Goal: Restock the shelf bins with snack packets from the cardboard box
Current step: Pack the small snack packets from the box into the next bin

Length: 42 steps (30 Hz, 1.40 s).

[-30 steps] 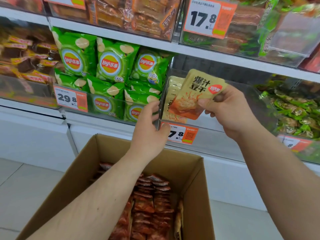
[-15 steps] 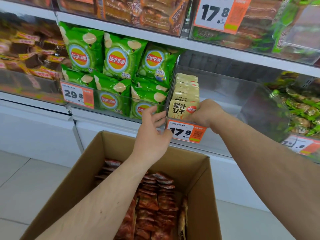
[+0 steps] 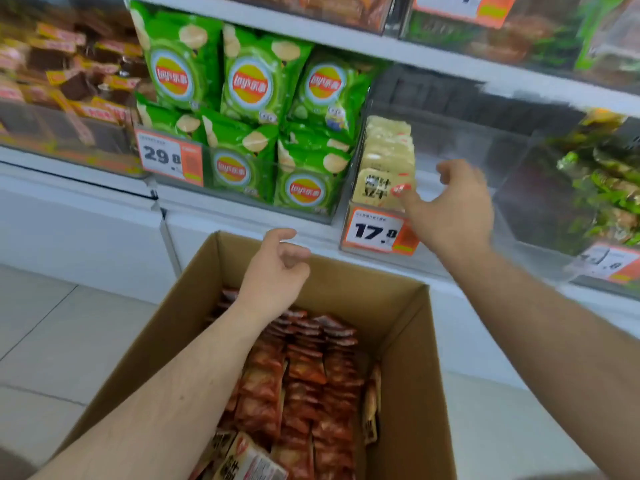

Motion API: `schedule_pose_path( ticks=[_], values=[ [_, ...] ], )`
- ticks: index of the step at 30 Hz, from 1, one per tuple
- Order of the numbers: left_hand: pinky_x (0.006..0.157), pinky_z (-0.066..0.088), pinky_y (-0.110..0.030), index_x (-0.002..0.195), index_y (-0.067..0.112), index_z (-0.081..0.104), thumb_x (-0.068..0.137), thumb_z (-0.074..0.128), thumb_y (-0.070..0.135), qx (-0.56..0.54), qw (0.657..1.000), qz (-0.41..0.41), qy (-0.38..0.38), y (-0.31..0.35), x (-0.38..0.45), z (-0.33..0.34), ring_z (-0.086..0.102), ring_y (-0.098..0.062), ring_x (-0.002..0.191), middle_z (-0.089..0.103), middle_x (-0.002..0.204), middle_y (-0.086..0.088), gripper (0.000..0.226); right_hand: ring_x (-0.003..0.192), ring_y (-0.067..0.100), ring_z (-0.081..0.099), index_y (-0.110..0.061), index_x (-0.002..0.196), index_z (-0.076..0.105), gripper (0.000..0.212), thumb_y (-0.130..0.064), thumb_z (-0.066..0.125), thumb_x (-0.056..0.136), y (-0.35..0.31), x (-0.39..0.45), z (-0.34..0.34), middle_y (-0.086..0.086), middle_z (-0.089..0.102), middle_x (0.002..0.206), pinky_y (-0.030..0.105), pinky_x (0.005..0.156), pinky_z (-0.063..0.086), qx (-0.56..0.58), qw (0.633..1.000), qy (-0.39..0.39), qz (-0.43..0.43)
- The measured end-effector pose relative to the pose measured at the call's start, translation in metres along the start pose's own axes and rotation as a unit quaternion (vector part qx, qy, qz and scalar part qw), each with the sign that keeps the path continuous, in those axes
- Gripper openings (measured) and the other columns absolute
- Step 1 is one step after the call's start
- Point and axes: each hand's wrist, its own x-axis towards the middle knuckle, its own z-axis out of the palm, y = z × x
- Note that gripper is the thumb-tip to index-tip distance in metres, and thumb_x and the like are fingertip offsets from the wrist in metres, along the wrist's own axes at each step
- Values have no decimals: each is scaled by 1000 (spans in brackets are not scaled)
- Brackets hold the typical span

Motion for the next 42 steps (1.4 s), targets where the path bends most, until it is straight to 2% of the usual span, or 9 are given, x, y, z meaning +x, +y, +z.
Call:
schedule_pose_path(
  ticks=[2, 4, 7, 10, 19, 26, 30, 35, 42],
  values=[
    [71, 44, -11, 127, 22, 45, 90, 60, 3, 22, 999, -42, -11, -23, -4, -2, 60, -11, 95, 66, 103, 7, 45, 92, 22, 57, -9, 101, 63, 30, -26, 62, 76, -3, -46, 21, 8, 62, 100, 35, 79, 47, 63, 983, 83, -150],
    [70, 44, -8, 126, 21, 45, 90, 60, 3, 40, 996, -75, -27, -42, -8, -3, 61, -11, 96, 66, 102, 5, 43, 82, 21, 58, -15, 88, 63, 15, -24, 59, 76, -3, -84, 49, 1, 64, 86, 33, 72, 50, 50, 982, -60, -172],
    [88, 51, -28, 122, 22, 46, 90, 60, 8, 63, 990, -124, -34, -67, -14, -7, 64, -12, 96, 67, 100, 8, 38, 95, 23, 62, -25, 96, 64, 15, -33, 59, 85, 19, -113, 101, -2, 67, 99, 32, 79, 52, -104, 931, -346, -54],
    [97, 50, -44, 113, 26, 48, 89, 60, 12, 59, 984, -167, -19, -90, -13, -12, 66, -18, 97, 69, 99, 4, 31, 102, 26, 62, -21, 107, 68, 26, -33, 62, 84, 54, -120, 144, 2, 67, 109, 29, 79, 50, -93, 897, -421, 100],
    [87, 53, -36, 117, 17, 53, 93, 58, 11, 16, 969, -244, -34, -114, -12, -1, 67, -23, 95, 67, 105, -5, 25, 85, 27, 72, -25, 114, 69, 35, -38, 64, 82, 118, -126, 244, 2, 74, 98, 37, 85, 58, -11, 893, -368, 259],
    [88, 55, -42, 128, 14, 54, 99, 55, 31, -127, 897, -419, -55, -122, -11, 8, 63, -25, 103, 63, 121, -8, 34, 90, 33, 68, -21, 102, 71, 17, -28, 58, 93, 83, -179, 209, 9, 74, 92, 36, 78, 54, -26, 959, -238, 149],
    [73, 57, -40, 112, 8, 66, 92, 61, 47, -244, 831, -496, -64, -129, -10, 14, 68, -27, 85, 70, 101, -11, 44, 80, 24, 69, -24, 103, 71, 16, -25, 61, 90, 54, -229, 175, 1, 75, 88, 37, 76, 55, 90, 948, -296, 73],
    [66, 60, -42, 108, 0, 67, 89, 61, -4, -208, 870, -444, 40, -133, -9, 12, 71, -31, 76, 73, 93, -19, 20, 68, 18, 66, -34, 121, 63, 35, -24, 59, 87, 37, -229, 153, -3, 72, 82, 36, 73, 56, 130, 921, -355, 99],
    [74, 61, -43, 116, 18, 57, 89, 63, -2, -147, 906, -394, 49, -138, -7, 2, 70, -26, 91, 70, 104, -8, 34, 115, 32, 59, -22, 127, 62, 37, -25, 59, 90, 112, -141, 197, 11, 66, 123, 29, 92, 46, -9, 911, -228, 344]
  ],
)
